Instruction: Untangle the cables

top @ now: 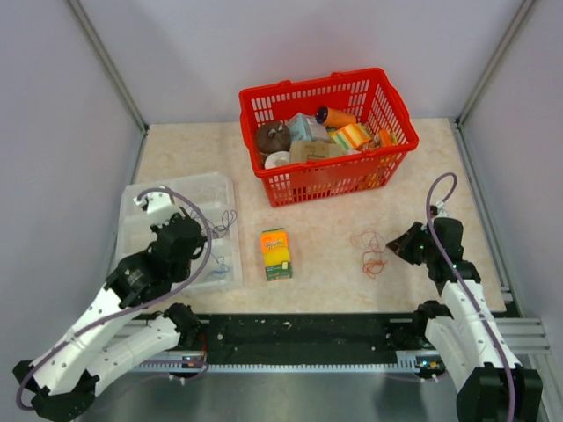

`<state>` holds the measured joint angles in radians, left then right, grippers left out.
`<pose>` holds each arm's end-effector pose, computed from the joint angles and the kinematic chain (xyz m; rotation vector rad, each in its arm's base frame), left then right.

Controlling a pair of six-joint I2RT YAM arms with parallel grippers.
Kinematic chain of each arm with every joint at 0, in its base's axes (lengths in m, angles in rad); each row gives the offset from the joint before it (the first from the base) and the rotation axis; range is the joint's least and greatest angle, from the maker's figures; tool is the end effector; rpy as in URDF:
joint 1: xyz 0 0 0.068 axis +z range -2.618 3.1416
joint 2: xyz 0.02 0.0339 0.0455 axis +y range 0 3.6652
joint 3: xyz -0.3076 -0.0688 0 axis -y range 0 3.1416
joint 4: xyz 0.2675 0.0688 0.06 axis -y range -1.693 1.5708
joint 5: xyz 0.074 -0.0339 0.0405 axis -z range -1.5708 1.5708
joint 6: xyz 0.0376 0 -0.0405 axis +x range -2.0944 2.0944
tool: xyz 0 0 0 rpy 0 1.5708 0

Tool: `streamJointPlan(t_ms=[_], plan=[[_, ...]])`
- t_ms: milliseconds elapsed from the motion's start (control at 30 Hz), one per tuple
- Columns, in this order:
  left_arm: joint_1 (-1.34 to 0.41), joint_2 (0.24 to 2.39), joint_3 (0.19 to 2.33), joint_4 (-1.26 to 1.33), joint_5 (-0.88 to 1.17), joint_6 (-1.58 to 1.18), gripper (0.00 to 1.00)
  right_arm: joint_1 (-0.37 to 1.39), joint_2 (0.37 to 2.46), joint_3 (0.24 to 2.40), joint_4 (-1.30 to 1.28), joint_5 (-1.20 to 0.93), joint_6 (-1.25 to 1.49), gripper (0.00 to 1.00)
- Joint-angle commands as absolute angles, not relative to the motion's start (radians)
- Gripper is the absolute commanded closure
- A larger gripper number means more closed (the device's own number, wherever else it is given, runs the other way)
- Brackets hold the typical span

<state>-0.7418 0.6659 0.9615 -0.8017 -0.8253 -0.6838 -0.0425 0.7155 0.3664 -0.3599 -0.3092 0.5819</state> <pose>0.0950 -0.0496 0.3906 -0.4225 1.8597 -0.0998 0.1434 0.0054 0.2087 0.5529 2.2528 0.6310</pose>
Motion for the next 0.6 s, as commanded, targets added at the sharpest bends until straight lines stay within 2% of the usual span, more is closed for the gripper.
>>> streamJointPlan(t_ms=[0, 167, 367, 567], plan=[[-0.738, 0.628, 0.812, -0.914, -0.816, -0.966, 1.0, -0.049, 0.721, 0.354, -0.316, -0.353, 0.561, 1.0], [-0.738, 0.552, 0.724, -1.094, -0.805, -1.273, 1.0, -0.048, 0.729, 0.351, -0.307, -0.373, 0.563, 1.0], [-0.738, 0.474, 0.608, -0.977, -0.689, -1.327, 1.0, -0.049, 0.75, 0.341, -0.285, -0.377, 0.566, 1.0], [-0.738, 0.515, 0.606, -1.104, -0.727, -1.534, 1.0, -0.048, 0.756, 0.334, -0.278, -0.393, 0.571, 1.0]])
